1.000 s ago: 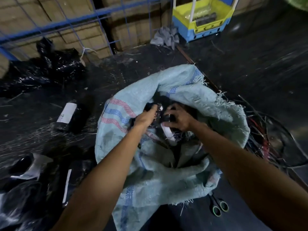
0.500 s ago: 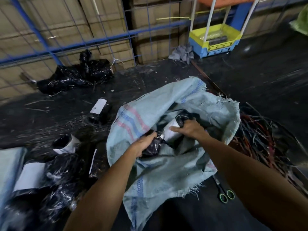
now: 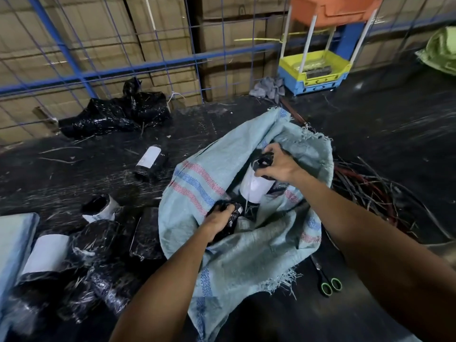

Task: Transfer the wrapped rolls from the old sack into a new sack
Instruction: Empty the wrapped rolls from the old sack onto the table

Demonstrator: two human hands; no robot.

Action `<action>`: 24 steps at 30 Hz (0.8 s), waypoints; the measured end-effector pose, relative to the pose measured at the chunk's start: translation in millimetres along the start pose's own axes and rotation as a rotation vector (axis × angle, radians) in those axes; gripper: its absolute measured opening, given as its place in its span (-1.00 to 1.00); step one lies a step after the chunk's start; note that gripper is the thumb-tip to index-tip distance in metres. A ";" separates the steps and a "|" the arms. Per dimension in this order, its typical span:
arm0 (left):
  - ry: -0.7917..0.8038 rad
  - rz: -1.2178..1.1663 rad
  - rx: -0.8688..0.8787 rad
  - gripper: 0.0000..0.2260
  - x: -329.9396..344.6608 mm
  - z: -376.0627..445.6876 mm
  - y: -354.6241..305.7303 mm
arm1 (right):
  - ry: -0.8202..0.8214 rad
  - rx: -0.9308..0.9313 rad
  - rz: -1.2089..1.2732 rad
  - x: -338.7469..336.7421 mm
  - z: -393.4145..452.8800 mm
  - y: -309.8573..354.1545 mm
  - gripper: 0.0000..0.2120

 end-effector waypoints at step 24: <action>0.063 -0.441 -0.097 -0.65 -17.5 2.0 22.8 | 0.294 0.014 -0.934 100.3 -3.3 -17.0 -0.32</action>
Point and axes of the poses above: each hand's wrist, its own z-axis towards the middle knuckle, its own x-axis out of the palm, y = z × x, the point moved 9 cm from there along z, towards the middle knuckle, and after that the axes turned 2 degrees about x, right-handed, at the moved point
